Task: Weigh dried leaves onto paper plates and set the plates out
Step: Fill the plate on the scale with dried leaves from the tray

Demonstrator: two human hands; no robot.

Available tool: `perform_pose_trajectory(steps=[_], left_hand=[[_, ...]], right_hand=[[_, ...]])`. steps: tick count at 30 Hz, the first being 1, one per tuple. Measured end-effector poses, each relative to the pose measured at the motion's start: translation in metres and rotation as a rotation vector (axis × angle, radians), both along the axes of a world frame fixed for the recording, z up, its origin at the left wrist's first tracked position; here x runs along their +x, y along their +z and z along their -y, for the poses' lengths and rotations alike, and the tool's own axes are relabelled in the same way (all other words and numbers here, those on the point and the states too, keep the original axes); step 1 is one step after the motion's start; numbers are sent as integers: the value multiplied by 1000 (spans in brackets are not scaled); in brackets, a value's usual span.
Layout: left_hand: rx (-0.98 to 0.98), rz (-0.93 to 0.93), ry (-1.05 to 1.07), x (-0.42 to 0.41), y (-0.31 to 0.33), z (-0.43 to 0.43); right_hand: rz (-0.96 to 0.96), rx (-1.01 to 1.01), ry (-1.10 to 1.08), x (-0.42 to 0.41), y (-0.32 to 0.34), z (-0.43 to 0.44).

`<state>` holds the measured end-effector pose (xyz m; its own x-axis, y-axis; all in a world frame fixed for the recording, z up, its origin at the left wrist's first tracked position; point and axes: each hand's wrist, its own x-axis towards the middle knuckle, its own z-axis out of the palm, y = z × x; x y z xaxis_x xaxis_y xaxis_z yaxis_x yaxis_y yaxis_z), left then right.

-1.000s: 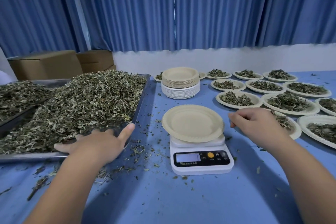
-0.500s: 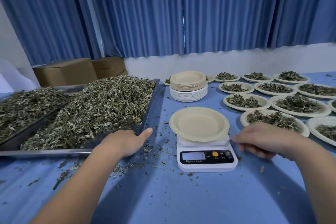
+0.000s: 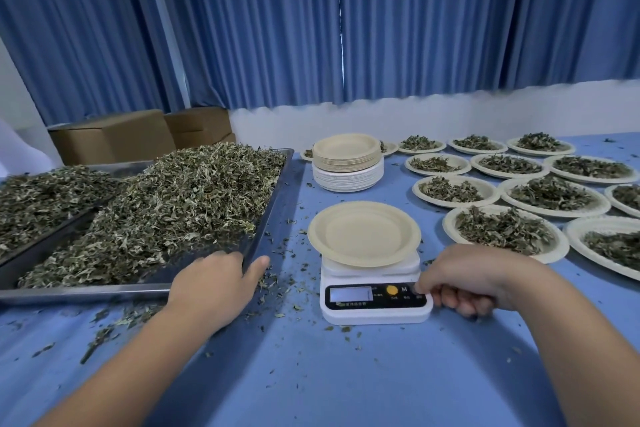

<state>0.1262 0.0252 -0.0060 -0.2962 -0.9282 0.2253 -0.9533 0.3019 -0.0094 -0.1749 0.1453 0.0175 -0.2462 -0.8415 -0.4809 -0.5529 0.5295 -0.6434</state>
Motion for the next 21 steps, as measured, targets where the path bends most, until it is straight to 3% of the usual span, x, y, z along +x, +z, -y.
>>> perform_pose_trajectory(steps=[15,18,21], left_hand=[[166,-376,-76,14,26,27],[92,-453,-118,5,40,28],[125,-688,-217,-21,54,21]], right_hand=[[70,-46,21,-22,1,-6],[70,-173,-98,-28,0,-4],[18,-372,-275,-33,-4,1]])
